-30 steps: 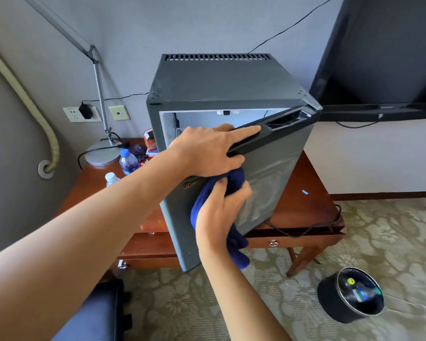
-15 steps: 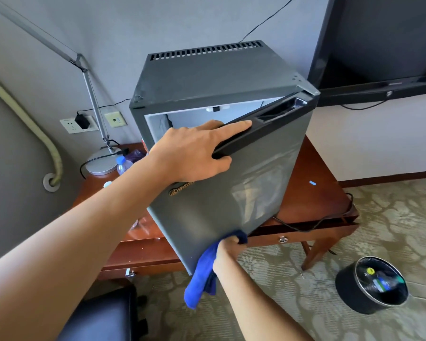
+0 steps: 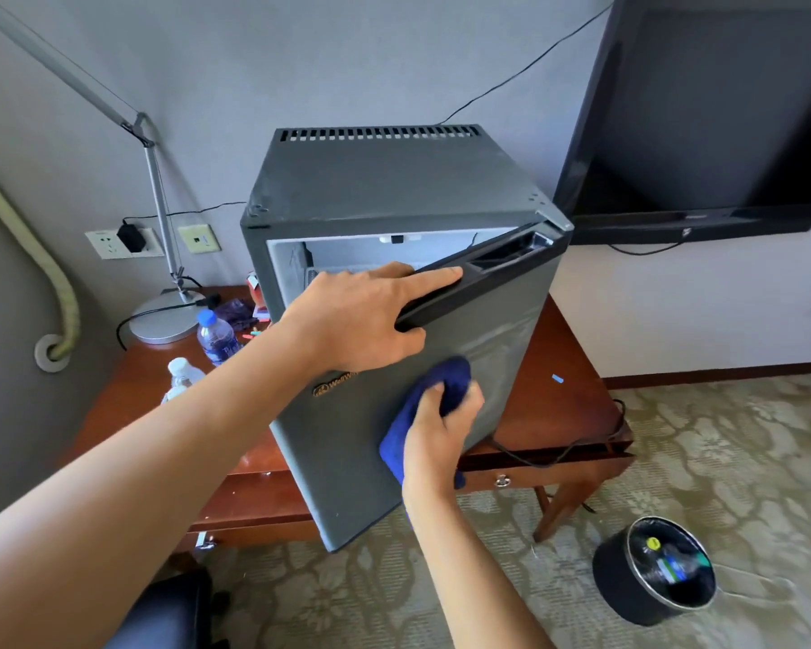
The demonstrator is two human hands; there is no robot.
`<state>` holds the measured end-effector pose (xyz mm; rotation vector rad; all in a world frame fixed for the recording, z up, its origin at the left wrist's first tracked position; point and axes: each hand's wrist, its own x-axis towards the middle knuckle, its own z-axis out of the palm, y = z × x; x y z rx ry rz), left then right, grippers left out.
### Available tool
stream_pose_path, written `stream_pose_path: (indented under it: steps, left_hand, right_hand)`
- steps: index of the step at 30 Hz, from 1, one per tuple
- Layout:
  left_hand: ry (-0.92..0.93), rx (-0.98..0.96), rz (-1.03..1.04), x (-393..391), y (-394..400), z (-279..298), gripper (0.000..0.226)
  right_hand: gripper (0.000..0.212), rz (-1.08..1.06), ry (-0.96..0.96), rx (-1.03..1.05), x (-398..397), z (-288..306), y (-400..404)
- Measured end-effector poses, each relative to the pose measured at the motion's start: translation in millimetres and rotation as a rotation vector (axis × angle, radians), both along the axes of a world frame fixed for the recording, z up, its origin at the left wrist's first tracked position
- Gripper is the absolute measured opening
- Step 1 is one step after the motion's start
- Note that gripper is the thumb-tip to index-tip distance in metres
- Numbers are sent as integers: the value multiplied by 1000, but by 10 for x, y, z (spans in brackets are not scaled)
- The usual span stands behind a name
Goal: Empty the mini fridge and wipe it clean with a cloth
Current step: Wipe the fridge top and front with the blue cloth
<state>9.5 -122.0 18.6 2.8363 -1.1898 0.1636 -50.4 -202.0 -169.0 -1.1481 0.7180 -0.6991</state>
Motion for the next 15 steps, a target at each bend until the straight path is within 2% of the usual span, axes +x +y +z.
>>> stream_pose_path:
  steps: [3,8,11,15]
  left_hand:
    - [11,-19,-14,14,5,7,75]
    - [-10,-39,-20,53,8,-16,73]
    - [-5,-38,-21,128,25,-29,73]
    - [5,-18,-37,228,67,-20,73]
  right_hand:
    - [48,25,-182,-322,-71,360,189]
    - [49,-26,-88,-531,59,227,170]
    - [48,-47,21,-479,187,-13,73]
    - [50,-82,155,-154,382,-520,-116]
